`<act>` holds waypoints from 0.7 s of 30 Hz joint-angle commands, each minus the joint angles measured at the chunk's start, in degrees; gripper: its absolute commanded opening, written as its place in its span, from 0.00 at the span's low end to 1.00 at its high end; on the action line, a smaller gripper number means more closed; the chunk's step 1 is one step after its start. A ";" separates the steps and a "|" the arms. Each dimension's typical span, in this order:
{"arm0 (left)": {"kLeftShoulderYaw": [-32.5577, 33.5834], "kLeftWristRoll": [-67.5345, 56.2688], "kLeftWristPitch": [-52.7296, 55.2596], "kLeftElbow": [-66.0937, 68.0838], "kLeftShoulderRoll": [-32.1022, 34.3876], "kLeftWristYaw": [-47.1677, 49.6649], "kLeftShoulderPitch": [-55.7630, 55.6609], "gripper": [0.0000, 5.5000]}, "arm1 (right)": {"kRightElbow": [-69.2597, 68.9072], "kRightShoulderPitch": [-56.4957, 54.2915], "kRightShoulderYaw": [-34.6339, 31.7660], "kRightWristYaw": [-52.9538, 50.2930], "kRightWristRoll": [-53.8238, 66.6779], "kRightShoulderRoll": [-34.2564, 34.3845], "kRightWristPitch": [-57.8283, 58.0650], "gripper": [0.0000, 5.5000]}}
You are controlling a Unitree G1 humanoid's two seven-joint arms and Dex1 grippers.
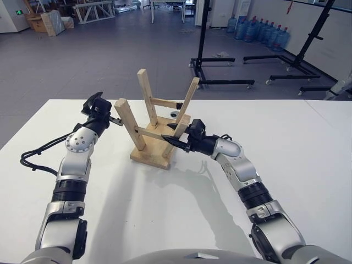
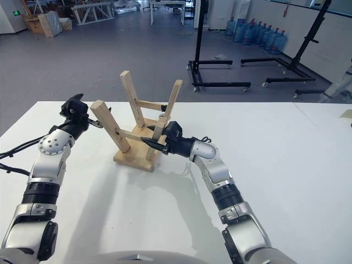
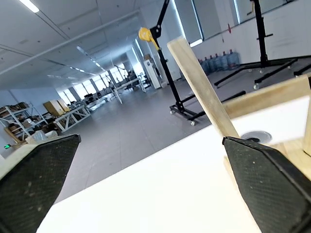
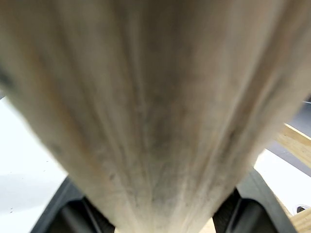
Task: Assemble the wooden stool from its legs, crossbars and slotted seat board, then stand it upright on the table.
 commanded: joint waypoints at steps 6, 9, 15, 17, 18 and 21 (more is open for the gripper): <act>-3.59 -1.74 0.43 0.33 -3.88 -2.72 -1.84 0.98 | -2.27 -0.19 3.67 0.60 -1.40 1.09 11.43 0.37; -0.90 -2.91 0.64 3.59 -1.91 -2.38 -4.00 0.98 | -2.80 0.36 2.89 0.74 -0.52 1.40 11.94 0.37; -0.71 -3.64 0.15 6.93 -1.78 -2.93 -4.48 0.98 | -1.82 0.62 0.61 -0.21 0.47 3.69 10.08 0.48; -0.94 -3.36 0.13 7.61 -1.98 -2.52 -4.31 0.98 | -0.80 0.25 0.43 -0.39 -0.16 4.18 9.45 0.55; -0.98 -3.38 0.13 8.06 -2.02 -2.60 -4.31 0.98 | -0.24 0.11 0.40 -0.63 -0.65 4.31 8.99 0.59; -1.20 -2.80 -0.10 9.58 -1.69 -2.25 -4.54 0.98 | 0.97 -0.24 0.43 -0.90 -1.78 4.37 8.13 0.66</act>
